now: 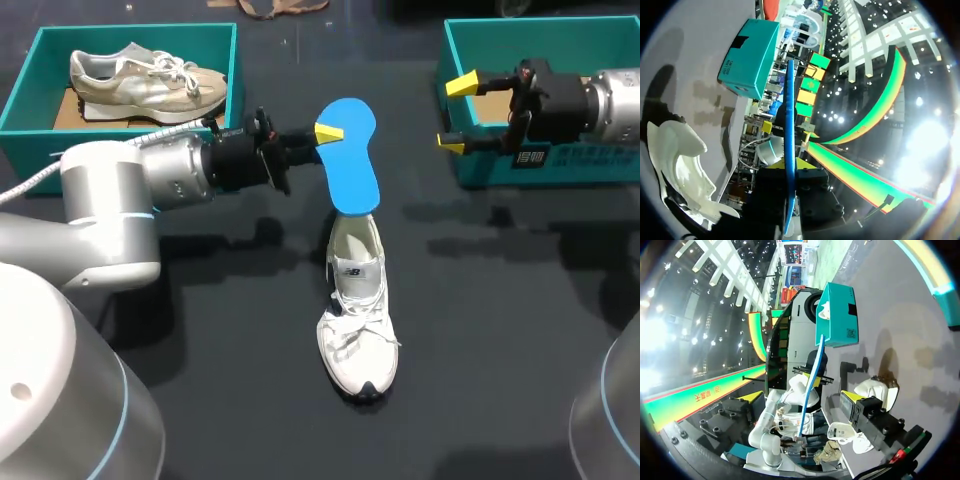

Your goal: Take the shoe out of the shoebox, open the shoe tongue, remove and reinsert the insole, then place the shoe into the shoebox

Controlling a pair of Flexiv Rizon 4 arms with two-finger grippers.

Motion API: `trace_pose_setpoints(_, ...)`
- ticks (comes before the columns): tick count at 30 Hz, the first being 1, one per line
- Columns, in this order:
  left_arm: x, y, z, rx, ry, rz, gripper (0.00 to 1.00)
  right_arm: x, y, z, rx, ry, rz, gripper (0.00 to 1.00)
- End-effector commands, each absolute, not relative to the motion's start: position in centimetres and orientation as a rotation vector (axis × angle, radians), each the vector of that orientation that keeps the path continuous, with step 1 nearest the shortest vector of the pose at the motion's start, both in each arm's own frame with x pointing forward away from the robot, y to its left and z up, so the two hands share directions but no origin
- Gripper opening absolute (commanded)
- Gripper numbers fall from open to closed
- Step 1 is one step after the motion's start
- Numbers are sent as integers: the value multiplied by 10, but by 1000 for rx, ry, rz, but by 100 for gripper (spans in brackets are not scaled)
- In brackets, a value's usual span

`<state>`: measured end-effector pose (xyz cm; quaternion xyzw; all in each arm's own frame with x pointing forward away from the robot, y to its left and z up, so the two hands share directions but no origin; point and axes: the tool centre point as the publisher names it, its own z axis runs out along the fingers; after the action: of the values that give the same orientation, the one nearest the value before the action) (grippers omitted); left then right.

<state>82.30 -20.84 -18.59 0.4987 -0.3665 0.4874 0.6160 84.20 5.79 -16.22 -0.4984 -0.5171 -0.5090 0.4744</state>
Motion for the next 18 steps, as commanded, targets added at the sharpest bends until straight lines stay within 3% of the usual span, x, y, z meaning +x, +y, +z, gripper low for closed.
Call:
trace_pose_setpoints(1,816,-213,-186,1407,-613,1169,0,842,58,-162,-1221,-1265,-1245,100)
trace_pose_setpoints(18,821,-220,-194,1376,-782,1233,0,829,55,-155,-1375,-1468,-1098,100)
